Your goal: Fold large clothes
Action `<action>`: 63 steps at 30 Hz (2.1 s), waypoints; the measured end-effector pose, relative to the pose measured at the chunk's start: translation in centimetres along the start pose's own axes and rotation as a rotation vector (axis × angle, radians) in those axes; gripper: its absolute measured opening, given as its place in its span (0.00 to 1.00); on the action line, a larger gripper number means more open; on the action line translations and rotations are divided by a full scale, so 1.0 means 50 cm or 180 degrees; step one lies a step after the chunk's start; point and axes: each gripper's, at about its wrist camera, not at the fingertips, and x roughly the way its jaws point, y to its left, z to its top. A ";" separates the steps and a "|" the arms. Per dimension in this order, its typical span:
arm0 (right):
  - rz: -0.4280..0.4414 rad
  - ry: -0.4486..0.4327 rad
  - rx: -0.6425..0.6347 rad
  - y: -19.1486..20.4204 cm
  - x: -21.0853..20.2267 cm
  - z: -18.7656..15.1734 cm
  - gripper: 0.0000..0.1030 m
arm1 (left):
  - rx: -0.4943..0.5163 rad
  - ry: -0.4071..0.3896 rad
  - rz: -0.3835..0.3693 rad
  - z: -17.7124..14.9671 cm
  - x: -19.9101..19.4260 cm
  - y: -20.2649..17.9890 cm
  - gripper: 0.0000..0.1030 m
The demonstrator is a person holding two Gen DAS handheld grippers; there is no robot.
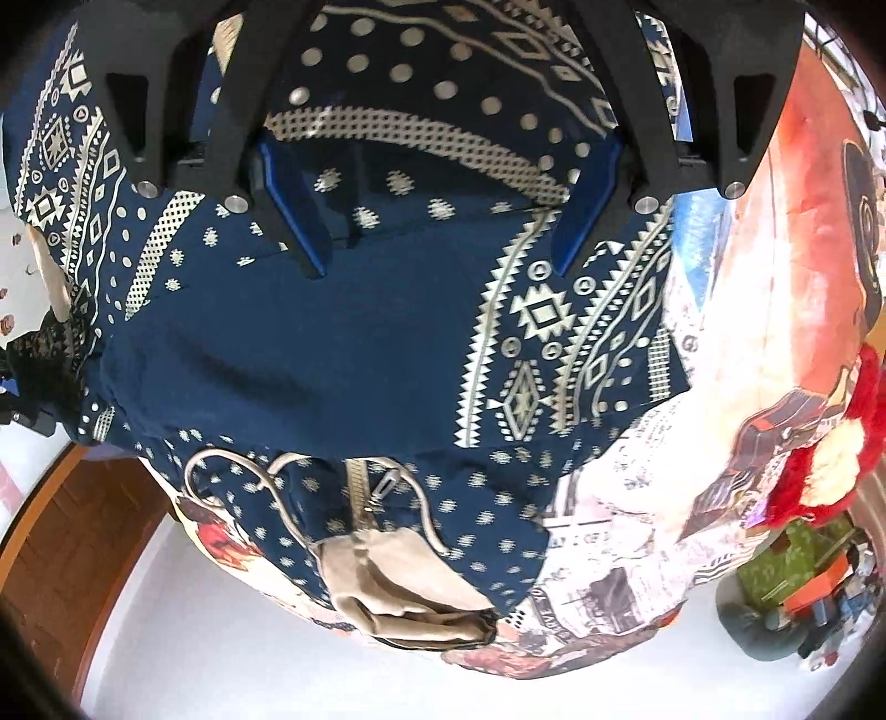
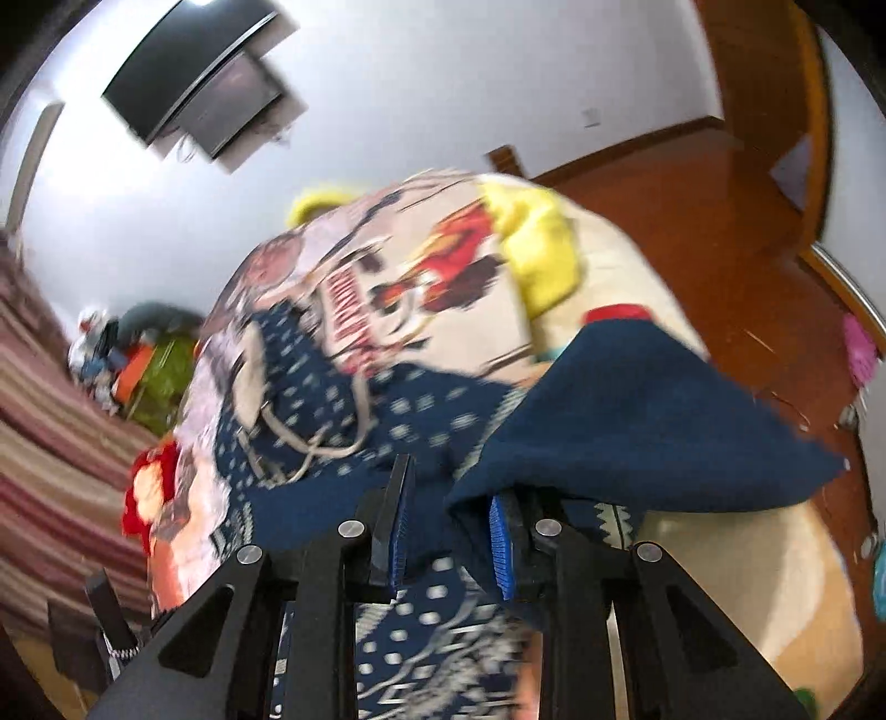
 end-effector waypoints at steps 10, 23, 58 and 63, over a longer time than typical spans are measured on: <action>-0.0053 0.0431 -0.0390 0.091 0.071 -0.073 0.32 | -0.0231 0.0028 -0.0038 -0.010 -0.005 0.044 0.79; 0.0187 0.0767 0.0089 -0.020 -0.002 -0.100 0.87 | 0.0138 -0.0190 -0.0088 0.014 -0.068 -0.048 0.79; -0.0415 -0.0166 0.1031 -0.316 0.033 0.035 0.20 | 0.0046 0.0053 0.0001 -0.002 0.001 -0.043 0.79; -0.0297 -0.0368 0.0672 -0.243 -0.001 0.049 0.19 | 0.0043 -0.0018 -0.0009 -0.004 -0.016 -0.036 0.79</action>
